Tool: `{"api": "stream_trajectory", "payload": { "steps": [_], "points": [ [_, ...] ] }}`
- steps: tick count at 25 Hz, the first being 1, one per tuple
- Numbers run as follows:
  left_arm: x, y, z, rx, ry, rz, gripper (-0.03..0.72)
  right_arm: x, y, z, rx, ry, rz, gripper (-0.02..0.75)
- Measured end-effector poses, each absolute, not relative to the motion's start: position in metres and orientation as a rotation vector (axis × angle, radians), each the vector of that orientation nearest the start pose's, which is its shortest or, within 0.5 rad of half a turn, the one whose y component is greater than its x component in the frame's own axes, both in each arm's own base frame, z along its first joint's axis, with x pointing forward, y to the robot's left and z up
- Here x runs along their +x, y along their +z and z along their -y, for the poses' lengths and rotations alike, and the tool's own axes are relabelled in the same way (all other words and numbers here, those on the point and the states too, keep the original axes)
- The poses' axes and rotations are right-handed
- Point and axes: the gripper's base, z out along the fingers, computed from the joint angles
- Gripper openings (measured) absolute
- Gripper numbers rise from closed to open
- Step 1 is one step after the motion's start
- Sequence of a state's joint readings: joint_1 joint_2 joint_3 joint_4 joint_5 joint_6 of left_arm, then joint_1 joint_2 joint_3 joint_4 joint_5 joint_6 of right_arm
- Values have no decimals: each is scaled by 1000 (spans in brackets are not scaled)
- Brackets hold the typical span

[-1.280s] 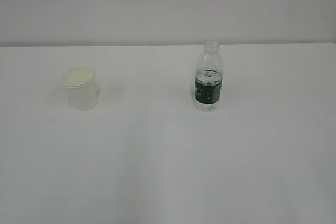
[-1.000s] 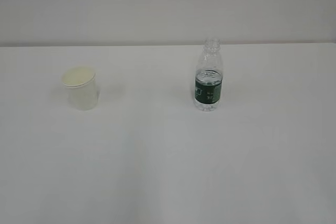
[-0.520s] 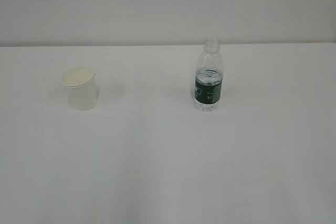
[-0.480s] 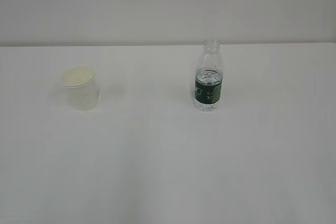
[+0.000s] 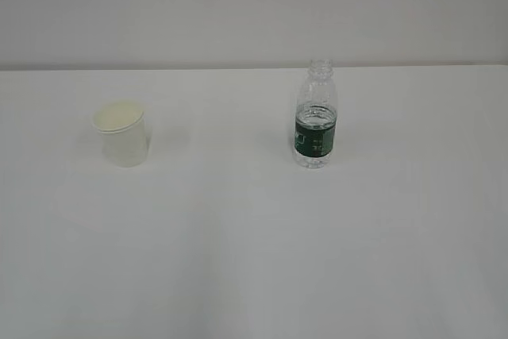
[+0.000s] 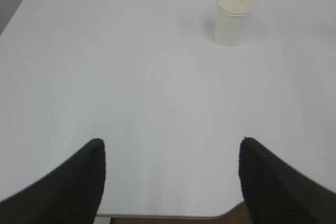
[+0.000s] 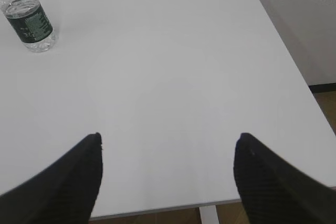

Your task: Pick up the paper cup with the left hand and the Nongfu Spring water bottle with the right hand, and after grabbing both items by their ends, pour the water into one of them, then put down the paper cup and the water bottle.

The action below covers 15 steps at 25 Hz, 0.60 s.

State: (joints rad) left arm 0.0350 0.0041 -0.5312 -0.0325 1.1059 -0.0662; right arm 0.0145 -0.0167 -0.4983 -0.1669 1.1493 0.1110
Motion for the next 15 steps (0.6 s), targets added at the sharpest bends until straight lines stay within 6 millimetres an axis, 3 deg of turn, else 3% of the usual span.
{"api": "stream_trajectory", "payload": {
  "steps": [15],
  "points": [
    [-10,282,3,-101,-58,-2060,519,-12,271,14,120,-129,-2105,586]
  ]
}}
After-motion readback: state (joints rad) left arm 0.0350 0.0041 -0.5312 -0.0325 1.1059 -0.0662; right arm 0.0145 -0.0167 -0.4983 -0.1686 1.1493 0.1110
